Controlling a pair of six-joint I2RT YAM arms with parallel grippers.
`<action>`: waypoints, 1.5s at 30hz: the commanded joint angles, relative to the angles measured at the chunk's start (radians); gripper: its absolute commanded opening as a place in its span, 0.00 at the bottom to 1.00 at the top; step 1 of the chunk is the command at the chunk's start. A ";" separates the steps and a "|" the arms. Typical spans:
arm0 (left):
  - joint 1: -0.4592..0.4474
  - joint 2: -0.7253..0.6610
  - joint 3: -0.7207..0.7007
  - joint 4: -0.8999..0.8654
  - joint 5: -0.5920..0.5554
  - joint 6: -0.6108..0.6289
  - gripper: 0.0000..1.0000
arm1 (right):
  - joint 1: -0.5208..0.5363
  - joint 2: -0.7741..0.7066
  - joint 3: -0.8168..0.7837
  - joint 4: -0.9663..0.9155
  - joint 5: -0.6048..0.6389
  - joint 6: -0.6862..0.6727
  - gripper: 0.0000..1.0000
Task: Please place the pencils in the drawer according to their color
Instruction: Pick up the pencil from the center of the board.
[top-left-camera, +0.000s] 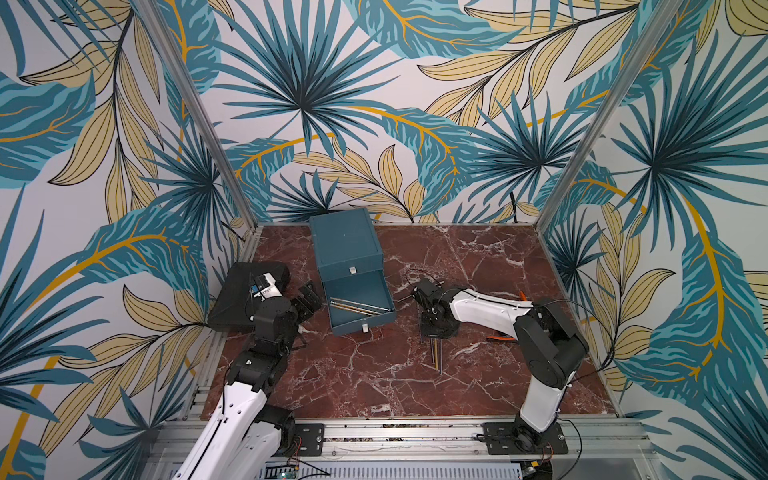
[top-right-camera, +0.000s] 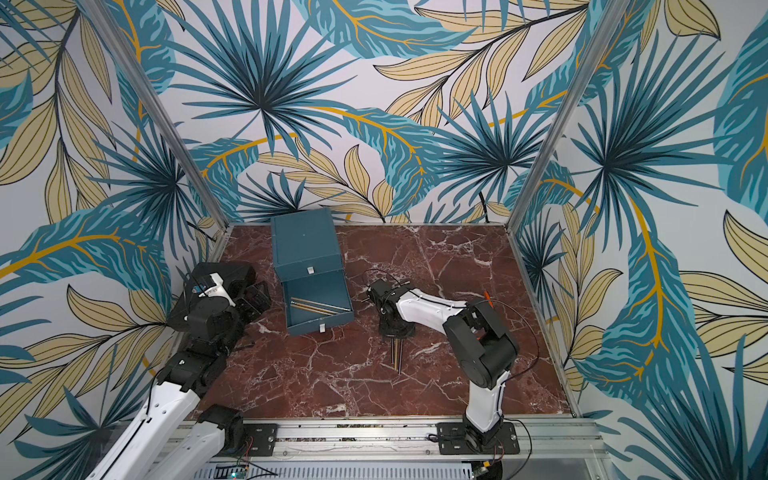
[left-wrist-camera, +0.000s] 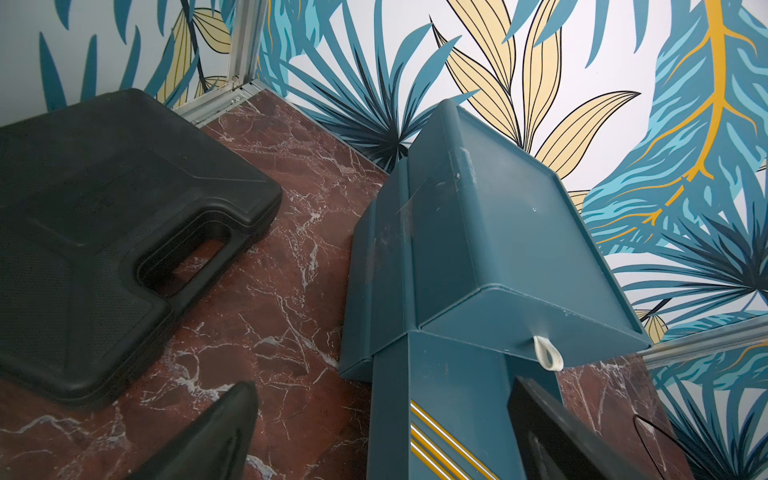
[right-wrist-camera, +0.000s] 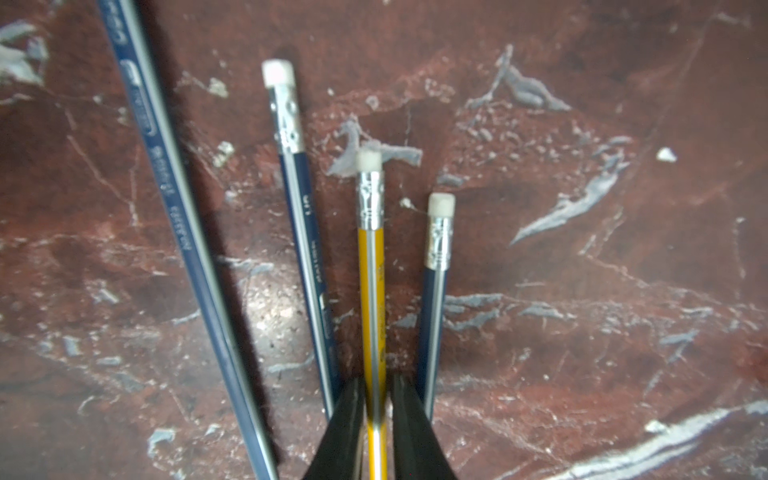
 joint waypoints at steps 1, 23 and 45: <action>0.008 -0.004 -0.009 0.003 0.002 -0.003 1.00 | -0.001 0.025 -0.043 0.007 -0.014 -0.004 0.18; 0.008 -0.031 -0.001 -0.016 -0.016 -0.001 1.00 | -0.032 0.051 -0.112 0.117 -0.068 -0.039 0.08; 0.007 -0.037 -0.012 -0.016 -0.029 -0.002 1.00 | -0.032 -0.272 -0.040 0.027 0.028 -0.154 0.00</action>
